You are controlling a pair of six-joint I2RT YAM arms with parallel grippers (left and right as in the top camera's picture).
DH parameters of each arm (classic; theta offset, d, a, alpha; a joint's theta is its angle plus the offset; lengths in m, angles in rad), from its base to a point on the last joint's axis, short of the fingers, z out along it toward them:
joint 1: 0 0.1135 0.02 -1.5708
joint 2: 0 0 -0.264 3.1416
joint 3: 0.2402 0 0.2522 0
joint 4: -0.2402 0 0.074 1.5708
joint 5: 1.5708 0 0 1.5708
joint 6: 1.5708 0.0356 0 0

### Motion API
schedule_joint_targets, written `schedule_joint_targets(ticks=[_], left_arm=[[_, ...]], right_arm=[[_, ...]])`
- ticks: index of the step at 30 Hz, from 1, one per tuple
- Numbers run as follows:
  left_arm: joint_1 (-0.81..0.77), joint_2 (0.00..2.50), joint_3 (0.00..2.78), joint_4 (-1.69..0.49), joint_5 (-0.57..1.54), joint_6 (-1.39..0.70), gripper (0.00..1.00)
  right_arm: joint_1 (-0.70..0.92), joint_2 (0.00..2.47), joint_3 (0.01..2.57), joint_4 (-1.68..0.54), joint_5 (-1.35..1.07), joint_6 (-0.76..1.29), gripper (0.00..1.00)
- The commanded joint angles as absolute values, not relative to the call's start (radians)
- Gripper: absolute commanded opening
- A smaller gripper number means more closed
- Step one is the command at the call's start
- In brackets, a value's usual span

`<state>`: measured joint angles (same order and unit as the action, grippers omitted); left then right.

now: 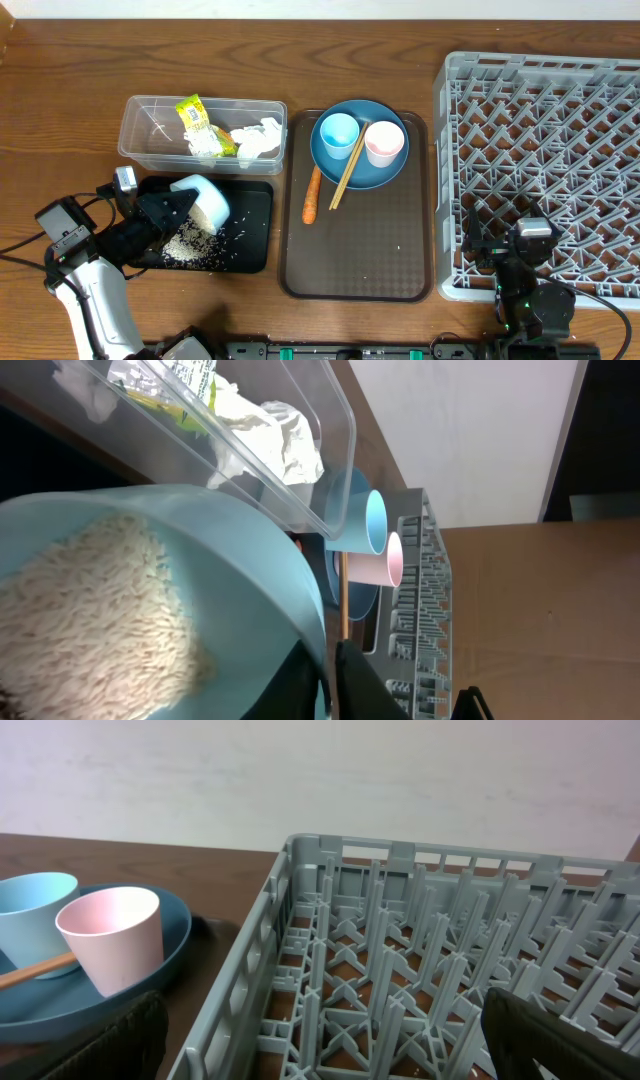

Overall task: Sort waste into correct bins and load items into the dishwasher rack
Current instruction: 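Tilt the bowl with left gripper to pour rice onto black tray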

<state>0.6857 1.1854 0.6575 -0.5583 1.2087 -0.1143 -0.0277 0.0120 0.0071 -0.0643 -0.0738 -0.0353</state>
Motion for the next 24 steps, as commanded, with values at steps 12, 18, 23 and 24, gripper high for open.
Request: schedule_joint_targets(ticks=[12,18,23,24], left_arm=[[0.691,1.190,0.594,-0.593,1.092,-0.038,0.06],[0.691,1.190,0.580,-0.561,1.163,-0.038,0.06],[0.691,1.190,0.580,-0.487,1.351,-0.080,0.06],[0.691,1.190,0.580,-0.488,1.351,-0.080,0.06]], right_arm=[[-0.034,0.007,0.006,-0.068,-0.071,-0.023,0.99],[-0.034,0.007,0.006,-0.068,-0.071,-0.023,0.99],[-0.034,0.007,0.006,-0.068,-0.071,-0.023,0.99],[-0.034,0.007,0.006,-0.068,-0.071,-0.023,0.99]])
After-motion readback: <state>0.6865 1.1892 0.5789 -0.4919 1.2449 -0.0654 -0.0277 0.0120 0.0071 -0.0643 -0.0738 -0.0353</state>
